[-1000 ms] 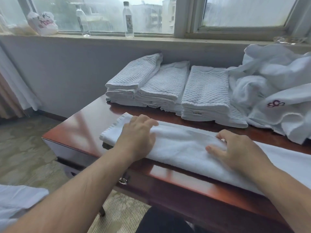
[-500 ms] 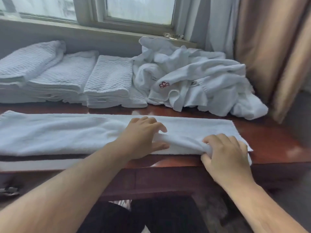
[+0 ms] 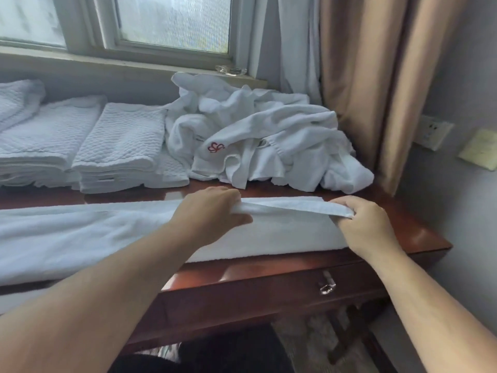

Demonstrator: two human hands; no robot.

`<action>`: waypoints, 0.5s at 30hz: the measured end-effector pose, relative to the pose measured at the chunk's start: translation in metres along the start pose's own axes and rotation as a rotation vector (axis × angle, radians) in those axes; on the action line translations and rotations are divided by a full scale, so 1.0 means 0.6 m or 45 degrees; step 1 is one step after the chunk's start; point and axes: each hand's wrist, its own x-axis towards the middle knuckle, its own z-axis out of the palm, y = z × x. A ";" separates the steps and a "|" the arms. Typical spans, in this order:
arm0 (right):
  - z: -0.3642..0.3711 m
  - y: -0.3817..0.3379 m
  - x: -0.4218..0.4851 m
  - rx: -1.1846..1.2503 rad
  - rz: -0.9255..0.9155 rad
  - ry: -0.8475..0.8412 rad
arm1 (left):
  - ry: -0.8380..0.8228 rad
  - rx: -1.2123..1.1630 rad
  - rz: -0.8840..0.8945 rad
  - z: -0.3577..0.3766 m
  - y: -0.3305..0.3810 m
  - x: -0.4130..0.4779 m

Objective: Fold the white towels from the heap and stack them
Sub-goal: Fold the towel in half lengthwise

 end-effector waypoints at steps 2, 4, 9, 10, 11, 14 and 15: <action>0.004 0.011 0.029 0.268 0.160 -0.085 | 0.027 0.055 -0.023 -0.001 -0.011 0.015; 0.014 0.019 0.056 0.408 0.263 -0.095 | 0.033 0.061 -0.045 0.000 -0.027 0.027; 0.055 0.021 0.103 -0.009 0.318 -0.148 | 0.036 0.077 -0.003 0.013 -0.061 0.051; 0.063 0.022 0.110 -0.072 0.326 -0.155 | 0.035 0.088 -0.002 0.018 -0.065 0.058; 0.070 0.024 0.117 -0.123 0.336 -0.165 | 0.029 0.094 -0.007 0.023 -0.068 0.065; 0.086 0.033 0.125 -0.256 0.344 -0.162 | -0.028 0.090 -0.054 0.041 -0.078 0.078; 0.090 0.038 0.123 -0.290 0.347 -0.151 | -0.048 0.081 -0.084 0.047 -0.082 0.078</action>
